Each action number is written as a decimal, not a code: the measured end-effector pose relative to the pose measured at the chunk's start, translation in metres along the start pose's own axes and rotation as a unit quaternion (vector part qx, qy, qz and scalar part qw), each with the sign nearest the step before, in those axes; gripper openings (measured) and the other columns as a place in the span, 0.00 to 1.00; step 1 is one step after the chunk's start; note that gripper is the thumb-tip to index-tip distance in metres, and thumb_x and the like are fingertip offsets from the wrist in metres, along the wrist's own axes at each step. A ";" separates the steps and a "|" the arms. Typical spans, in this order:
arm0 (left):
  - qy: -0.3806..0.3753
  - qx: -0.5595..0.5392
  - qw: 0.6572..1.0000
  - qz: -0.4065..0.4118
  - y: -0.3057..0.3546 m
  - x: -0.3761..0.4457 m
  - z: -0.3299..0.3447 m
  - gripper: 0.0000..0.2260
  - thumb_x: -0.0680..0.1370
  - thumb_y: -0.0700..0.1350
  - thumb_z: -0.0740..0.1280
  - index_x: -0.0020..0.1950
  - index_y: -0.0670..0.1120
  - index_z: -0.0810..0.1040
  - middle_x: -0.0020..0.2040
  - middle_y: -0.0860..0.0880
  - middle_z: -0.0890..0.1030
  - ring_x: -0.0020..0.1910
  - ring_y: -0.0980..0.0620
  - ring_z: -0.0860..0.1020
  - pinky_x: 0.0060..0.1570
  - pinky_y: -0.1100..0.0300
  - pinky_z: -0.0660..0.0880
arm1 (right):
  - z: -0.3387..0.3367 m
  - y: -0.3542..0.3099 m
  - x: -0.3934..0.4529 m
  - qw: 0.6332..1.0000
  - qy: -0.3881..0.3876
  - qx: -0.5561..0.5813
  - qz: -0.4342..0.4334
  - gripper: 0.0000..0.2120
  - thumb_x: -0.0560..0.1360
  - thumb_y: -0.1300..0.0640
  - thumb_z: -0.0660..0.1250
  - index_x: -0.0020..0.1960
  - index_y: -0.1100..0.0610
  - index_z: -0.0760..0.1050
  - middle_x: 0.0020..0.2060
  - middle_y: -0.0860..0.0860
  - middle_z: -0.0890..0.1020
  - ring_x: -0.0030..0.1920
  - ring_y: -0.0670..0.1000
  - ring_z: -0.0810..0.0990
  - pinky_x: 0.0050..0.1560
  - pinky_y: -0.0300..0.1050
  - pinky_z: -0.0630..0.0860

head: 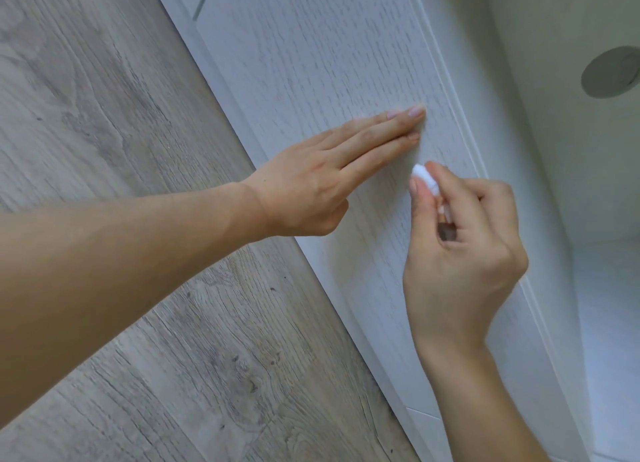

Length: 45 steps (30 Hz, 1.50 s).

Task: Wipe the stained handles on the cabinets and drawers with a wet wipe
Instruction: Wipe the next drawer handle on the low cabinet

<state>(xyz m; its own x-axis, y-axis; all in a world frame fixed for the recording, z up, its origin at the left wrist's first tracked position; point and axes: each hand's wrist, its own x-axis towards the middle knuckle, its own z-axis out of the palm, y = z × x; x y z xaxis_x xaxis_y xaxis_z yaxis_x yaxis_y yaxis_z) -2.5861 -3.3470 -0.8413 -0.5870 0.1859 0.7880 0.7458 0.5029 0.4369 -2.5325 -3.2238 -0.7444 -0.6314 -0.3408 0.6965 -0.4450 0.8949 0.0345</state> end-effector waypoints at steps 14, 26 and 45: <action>-0.027 0.013 1.000 0.003 -0.002 -0.001 -0.008 0.36 0.63 0.28 0.55 0.72 0.34 0.61 0.74 0.37 0.61 0.74 0.43 0.59 0.73 0.51 0.58 | -0.001 -0.014 0.024 0.984 -0.120 -0.030 0.127 0.07 0.77 0.58 0.65 0.48 0.59 0.81 0.43 0.51 0.69 0.42 0.54 0.73 0.39 0.33 0.60; -0.055 0.046 0.997 0.007 0.001 -0.002 -0.014 0.36 0.64 0.28 0.56 0.73 0.34 0.59 0.75 0.37 0.58 0.75 0.42 0.57 0.73 0.50 0.58 | -0.031 0.017 -0.033 0.997 -0.051 0.005 0.054 0.06 0.75 0.61 0.69 0.50 0.56 0.83 0.46 0.50 0.67 0.42 0.54 0.71 0.44 0.57 0.74; -0.159 0.153 0.975 0.038 0.022 0.013 -0.046 0.40 0.66 0.30 0.59 0.77 0.47 0.54 0.78 0.44 0.52 0.76 0.44 0.51 0.72 0.53 0.50 | -0.046 0.014 -0.054 0.833 -0.016 0.232 0.501 0.15 0.76 0.55 0.66 0.33 0.60 0.77 0.29 0.55 0.78 0.32 0.48 0.74 0.37 0.40 0.70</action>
<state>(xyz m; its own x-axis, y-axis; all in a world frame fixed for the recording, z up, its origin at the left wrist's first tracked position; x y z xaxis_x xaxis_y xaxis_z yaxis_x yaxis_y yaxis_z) -2.5629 -3.3728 -0.8016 -0.6376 0.4606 0.6175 0.6909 0.6965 0.1938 -2.4752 -3.1797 -0.7489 -0.8469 0.4972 0.1886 0.1240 0.5296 -0.8391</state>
